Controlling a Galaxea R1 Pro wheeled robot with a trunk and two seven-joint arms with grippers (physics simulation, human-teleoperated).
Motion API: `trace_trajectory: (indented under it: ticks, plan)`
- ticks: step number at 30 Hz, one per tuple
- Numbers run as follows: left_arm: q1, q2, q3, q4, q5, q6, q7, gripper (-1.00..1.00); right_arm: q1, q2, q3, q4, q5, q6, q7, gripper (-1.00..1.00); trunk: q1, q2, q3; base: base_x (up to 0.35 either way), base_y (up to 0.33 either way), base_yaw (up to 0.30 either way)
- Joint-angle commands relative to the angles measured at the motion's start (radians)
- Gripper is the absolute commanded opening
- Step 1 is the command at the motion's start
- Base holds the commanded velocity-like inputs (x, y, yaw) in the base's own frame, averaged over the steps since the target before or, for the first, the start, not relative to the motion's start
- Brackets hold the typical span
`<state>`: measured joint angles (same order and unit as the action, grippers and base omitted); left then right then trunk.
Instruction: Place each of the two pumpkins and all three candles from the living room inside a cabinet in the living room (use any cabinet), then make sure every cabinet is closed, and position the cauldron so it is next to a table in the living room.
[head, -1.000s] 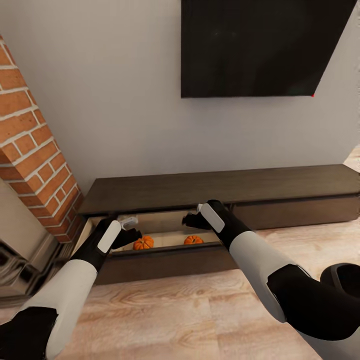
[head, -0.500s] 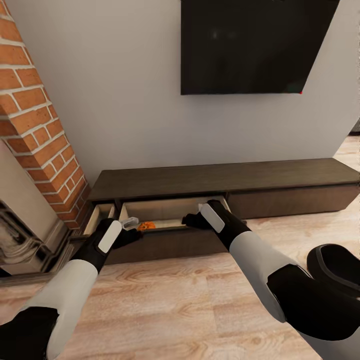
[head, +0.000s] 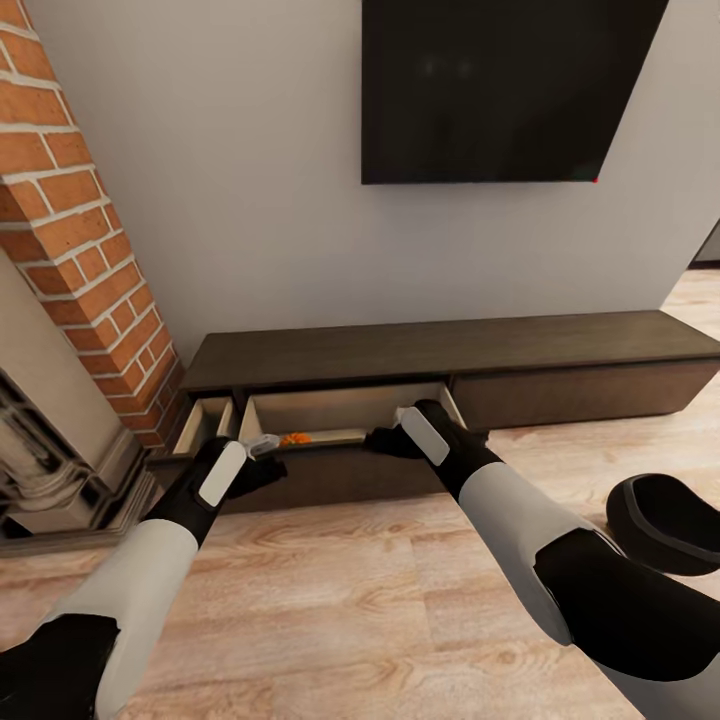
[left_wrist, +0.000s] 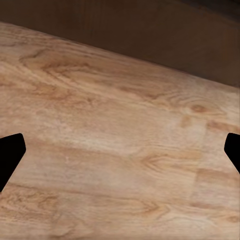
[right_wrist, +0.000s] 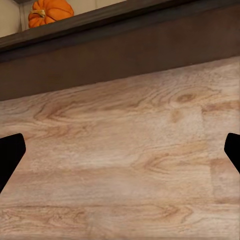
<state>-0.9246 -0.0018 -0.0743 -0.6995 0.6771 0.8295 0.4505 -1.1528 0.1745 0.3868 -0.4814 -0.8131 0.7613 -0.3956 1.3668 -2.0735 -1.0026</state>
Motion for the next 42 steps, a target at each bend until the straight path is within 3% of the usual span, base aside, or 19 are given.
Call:
trace_trajectory:
  ticks: [1,10,24,29,32,36,38,42]
  plan:
    - [0.000,-0.002,-0.002,-0.001,0.010,0.000,0.010,1.00,0.000,0.000,0.003,-0.001,-0.009,0.001,-0.009,1.00,0.004,-0.008,-0.004,-0.001,0.000,0.000]
    - [0.001,-0.003,0.004,0.006,0.010,-0.004,0.015,1.00,0.062,0.000,0.003,-0.001,-0.008,-0.003,-0.009,1.00,0.038,-0.071,-0.032,-0.008,0.000,0.000]
    - [0.016,-0.003,0.003,0.006,0.004,-0.013,0.021,1.00,0.095,0.000,0.004,-0.002,0.002,-0.010,-0.008,1.00,0.092,-0.169,-0.076,-0.102,0.000,0.000]
    - [0.056,-0.002,-0.001,0.007,-0.007,-0.073,0.020,1.00,0.144,0.000,0.014,-0.001,0.014,-0.088,-0.009,1.00,0.111,-0.204,-0.092,-0.001,0.000,0.000]
    - [0.085,-0.001,-0.005,0.008,-0.010,-0.133,0.019,1.00,0.165,0.000,0.085,0.000,0.036,-0.138,-0.010,1.00,0.123,-0.225,-0.101,0.000,0.000,0.000]
    - [0.150,0.001,-0.009,0.009,-0.031,-0.223,0.018,1.00,0.208,0.000,0.204,-0.001,0.046,-0.271,-0.010,1.00,0.138,-0.253,-0.114,0.000,0.000,0.000]
    - [0.175,-0.001,-0.017,0.008,-0.045,-0.272,0.017,1.00,0.229,0.000,0.243,-0.002,0.048,-0.313,-0.011,1.00,0.146,-0.267,-0.120,0.000,0.000,0.000]
    - [0.222,-0.001,-0.091,0.008,-0.102,-0.408,0.012,1.00,0.261,0.000,0.313,-0.004,0.049,-0.375,-0.012,1.00,0.161,-0.295,-0.133,0.000,0.000,0.000]
